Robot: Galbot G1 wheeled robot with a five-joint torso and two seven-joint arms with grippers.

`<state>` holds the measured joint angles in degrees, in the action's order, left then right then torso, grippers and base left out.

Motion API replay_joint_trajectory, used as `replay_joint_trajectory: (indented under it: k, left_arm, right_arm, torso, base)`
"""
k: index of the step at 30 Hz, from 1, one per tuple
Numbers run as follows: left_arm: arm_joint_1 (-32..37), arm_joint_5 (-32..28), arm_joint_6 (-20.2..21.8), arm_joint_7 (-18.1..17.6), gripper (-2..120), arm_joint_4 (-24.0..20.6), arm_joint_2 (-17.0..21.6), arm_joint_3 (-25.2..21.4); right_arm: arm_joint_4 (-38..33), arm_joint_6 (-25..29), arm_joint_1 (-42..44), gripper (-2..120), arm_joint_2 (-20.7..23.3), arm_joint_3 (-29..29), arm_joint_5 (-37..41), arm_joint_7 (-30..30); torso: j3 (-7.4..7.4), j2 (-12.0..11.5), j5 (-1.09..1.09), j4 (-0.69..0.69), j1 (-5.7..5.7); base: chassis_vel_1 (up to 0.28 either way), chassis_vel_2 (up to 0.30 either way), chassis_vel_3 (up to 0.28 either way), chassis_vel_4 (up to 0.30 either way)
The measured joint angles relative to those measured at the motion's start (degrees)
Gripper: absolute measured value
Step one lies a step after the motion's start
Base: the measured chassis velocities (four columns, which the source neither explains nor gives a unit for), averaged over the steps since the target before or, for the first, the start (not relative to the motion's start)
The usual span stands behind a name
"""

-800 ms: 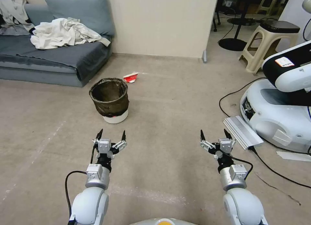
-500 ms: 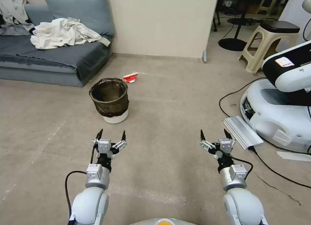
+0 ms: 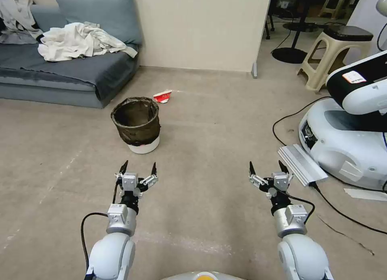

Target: Pick up the trash can from the floor.

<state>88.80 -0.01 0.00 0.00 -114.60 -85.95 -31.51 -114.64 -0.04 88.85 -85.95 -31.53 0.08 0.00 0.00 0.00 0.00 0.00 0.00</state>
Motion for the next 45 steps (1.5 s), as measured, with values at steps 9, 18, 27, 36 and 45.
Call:
replay_joint_trajectory:
  k: [9,18,27,36,45]
  left_arm:
    - [3.36,-4.58,4.61,1.59,100,-8.43,-1.01,-1.23]
    - [8.21,-11.75,11.28,3.85,100,-20.36,-2.45,-3.38]
    - [8.5,-9.96,8.39,3.81,100,-18.61,-2.64,-3.92]
    - [8.91,-9.63,8.73,2.26,100,-18.62,-2.63,-4.34]
    - [9.21,-9.49,8.45,2.07,100,-19.03,-2.61,-4.76]
  right_arm:
    - [-11.6,-5.48,4.6,100,-0.18,-3.17,6.35,-0.35]
    - [-19.18,-6.54,7.42,100,0.31,-5.36,12.67,-2.78]
    - [-18.38,-5.58,7.32,100,0.56,-5.15,12.67,-1.92]
    - [-18.01,-2.67,7.36,100,0.59,-5.44,13.13,-3.22]
    - [-18.01,-1.24,7.64,100,0.59,-5.61,13.61,-4.05]
  torso:
    - [0.0,0.0,-0.01,-0.01,0.0]
    - [-0.01,0.0,-0.02,0.01,0.0]
    - [-0.01,0.0,-0.01,0.0,0.0]
    - [0.0,0.0,0.0,0.0,0.0]
    - [0.0,0.0,0.0,0.0,0.0]
  base:
    - [0.0,0.0,0.0,0.0]
    - [0.0,0.0,0.0,0.0]
    - [0.0,0.0,0.0,0.0]
    - [0.0,0.0,0.0,0.0]
    - [0.004,0.005,0.005,0.006]
